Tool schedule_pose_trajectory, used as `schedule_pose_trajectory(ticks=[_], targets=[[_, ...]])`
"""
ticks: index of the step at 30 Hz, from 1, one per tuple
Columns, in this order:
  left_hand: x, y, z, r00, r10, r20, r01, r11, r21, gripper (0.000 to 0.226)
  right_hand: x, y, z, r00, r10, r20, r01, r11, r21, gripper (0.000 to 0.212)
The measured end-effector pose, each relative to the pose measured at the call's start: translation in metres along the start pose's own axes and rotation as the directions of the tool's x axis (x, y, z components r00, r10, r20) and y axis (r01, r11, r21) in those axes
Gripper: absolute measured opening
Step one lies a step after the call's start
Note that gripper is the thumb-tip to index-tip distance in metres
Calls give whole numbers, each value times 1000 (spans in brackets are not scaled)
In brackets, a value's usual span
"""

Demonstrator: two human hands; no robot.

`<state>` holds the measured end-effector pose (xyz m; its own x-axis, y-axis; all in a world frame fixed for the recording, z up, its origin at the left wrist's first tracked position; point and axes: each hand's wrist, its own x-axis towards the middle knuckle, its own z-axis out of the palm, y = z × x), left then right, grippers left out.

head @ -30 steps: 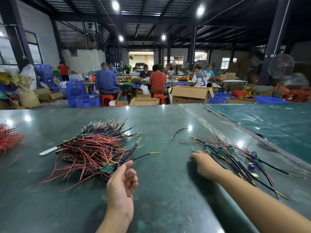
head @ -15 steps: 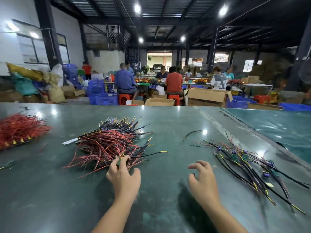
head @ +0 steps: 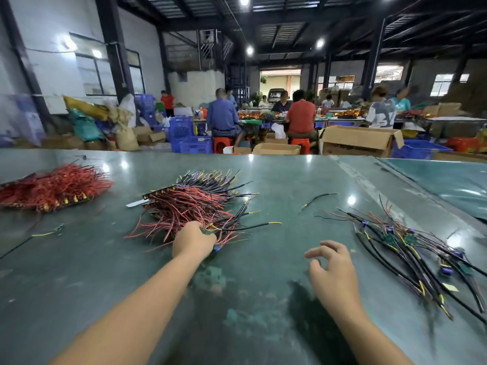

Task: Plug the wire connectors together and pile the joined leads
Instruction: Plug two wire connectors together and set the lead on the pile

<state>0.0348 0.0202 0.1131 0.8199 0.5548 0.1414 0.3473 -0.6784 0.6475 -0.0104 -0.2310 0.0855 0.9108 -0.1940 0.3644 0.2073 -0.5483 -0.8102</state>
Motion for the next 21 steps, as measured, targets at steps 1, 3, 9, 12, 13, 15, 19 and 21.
schedule_pose_trajectory(ticks=[1,3,9,12,13,15,19,21], targets=[[-1,5,-6,999,-8,32,9,1000,-8,18,0,-1,0,1000,4,7,-4,1000,12,28],[-2,15,-16,991,-40,126,55,991,-120,20,-1,-2,-1,1000,-2,24,1,999,35,28],[-35,49,-24,867,-56,494,461,464,-757,18,-5,-8,0,986,-20,167,-11,983,182,30],[-62,53,-10,867,-58,495,473,408,-781,14,-8,-15,2,949,-6,316,-85,959,271,24],[-71,55,-5,860,-65,507,487,402,-775,14,-9,-16,3,935,0,354,-112,949,295,24],[-84,55,4,848,-58,526,502,407,-764,18,-12,-18,6,918,26,395,-177,919,353,29],[-102,52,13,835,123,537,389,559,-732,13,-14,-23,8,901,47,432,-251,869,427,30],[-103,46,17,830,208,517,295,623,-725,44,-14,-23,8,897,34,441,-254,856,451,25]])
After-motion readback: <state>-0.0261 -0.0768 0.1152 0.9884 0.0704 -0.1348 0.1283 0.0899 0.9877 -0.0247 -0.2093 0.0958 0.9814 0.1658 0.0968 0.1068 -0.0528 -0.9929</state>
